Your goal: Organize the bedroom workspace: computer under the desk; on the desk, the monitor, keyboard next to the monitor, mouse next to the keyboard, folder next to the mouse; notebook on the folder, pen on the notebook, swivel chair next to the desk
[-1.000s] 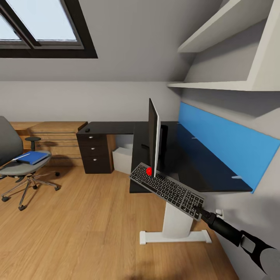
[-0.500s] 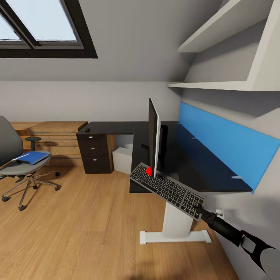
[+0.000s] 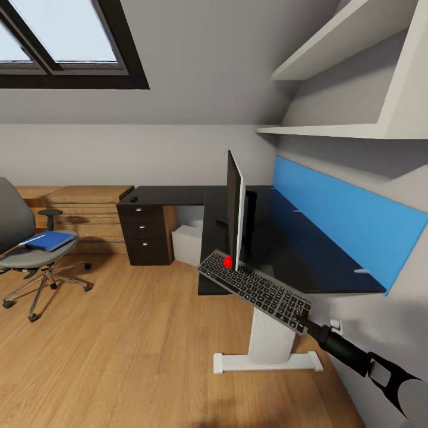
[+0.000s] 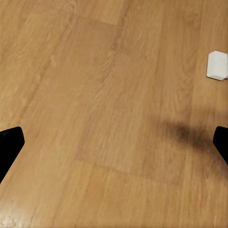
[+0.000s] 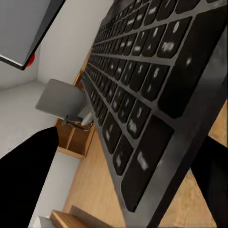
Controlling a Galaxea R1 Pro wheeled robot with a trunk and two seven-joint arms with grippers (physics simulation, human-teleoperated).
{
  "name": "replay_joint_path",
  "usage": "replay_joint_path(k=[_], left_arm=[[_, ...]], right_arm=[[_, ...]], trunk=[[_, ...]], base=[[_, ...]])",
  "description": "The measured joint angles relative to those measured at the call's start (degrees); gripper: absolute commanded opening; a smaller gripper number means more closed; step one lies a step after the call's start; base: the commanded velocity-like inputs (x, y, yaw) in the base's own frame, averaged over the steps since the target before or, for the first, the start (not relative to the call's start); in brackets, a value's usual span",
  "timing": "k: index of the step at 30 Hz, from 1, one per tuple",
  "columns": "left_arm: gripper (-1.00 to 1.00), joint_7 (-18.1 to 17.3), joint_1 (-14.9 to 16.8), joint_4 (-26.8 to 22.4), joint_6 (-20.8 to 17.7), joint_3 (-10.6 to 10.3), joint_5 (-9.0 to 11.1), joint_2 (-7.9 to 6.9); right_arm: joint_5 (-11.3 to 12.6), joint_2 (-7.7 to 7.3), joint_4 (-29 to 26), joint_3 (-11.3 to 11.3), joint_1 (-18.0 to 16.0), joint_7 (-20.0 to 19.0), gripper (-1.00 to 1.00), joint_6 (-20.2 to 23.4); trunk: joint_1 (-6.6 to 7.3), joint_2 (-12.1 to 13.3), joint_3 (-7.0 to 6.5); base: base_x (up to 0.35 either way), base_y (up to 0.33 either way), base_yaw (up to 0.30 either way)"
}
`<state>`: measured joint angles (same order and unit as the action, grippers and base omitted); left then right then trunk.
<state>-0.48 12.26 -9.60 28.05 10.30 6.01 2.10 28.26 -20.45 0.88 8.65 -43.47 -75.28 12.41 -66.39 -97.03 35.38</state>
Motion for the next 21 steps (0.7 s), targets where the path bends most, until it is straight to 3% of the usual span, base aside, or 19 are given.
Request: replay_joint_path(k=[21], left_arm=[[1.00,0.0,0.0,0.0,0.0,0.0,0.0,0.00]], right_arm=[[0.0,-0.01,0.0,0.3,0.0,-0.1,-1.00,-0.2]], trunk=[[0.00,0.0,0.00]], base=[[0.000,0.000,0.000]])
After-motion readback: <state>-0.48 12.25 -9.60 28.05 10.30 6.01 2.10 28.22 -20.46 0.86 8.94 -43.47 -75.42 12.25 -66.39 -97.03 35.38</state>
